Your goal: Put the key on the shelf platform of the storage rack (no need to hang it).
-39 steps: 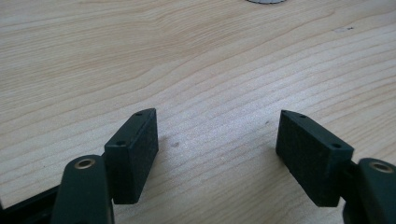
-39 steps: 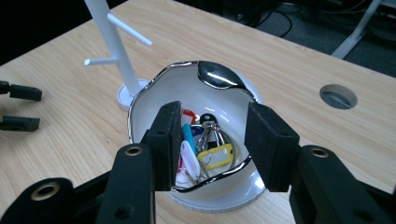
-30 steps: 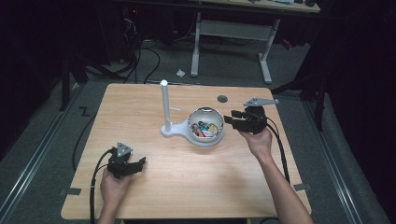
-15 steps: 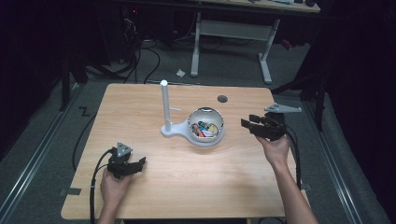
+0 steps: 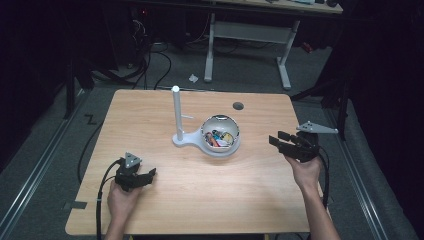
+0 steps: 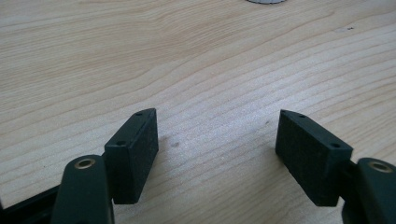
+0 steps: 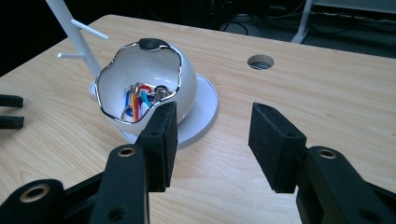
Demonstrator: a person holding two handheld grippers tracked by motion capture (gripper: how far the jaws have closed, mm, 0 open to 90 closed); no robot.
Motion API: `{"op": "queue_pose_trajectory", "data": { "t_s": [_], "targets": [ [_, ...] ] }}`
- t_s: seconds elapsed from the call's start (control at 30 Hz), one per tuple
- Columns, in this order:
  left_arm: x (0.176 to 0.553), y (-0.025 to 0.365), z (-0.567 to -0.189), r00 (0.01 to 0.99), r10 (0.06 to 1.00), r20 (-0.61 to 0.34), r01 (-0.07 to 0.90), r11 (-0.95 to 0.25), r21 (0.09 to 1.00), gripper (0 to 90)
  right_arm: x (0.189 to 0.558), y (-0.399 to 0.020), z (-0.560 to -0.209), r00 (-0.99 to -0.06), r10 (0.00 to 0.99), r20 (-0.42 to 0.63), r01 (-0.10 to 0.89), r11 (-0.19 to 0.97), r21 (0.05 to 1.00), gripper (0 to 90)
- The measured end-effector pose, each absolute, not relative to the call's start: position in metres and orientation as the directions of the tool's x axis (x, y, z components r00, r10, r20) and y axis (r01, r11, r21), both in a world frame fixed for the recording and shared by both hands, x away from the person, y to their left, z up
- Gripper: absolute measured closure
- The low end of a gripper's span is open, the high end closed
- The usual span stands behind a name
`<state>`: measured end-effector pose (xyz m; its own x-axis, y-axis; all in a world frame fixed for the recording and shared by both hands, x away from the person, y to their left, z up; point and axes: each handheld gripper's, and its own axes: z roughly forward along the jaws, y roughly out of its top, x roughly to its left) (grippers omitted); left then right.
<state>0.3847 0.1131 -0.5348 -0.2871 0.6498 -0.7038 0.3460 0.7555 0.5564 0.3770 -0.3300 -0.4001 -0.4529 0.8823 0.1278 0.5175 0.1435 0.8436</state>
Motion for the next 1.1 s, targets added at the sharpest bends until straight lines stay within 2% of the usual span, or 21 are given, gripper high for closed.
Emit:
{"op": "queue_pose_trajectory", "data": {
  "t_s": [0.43, 1.1],
  "targets": [
    [0.385, 0.113, -0.535, -0.287, 0.651, -0.703, 0.346, 0.754, 0.558, 30.2, 0.352, -0.345, -0.412, -0.417, 0.899, 0.133, 0.492, 0.101, 0.865, 51.0],
    [0.385, 0.113, -0.535, -0.287, 0.651, -0.703, 0.346, 0.755, 0.558, 30.2, 0.341, -0.344, -0.44, -0.408, 0.9, 0.153, 0.507, 0.084, 0.858, 50.0]
  ]
}}
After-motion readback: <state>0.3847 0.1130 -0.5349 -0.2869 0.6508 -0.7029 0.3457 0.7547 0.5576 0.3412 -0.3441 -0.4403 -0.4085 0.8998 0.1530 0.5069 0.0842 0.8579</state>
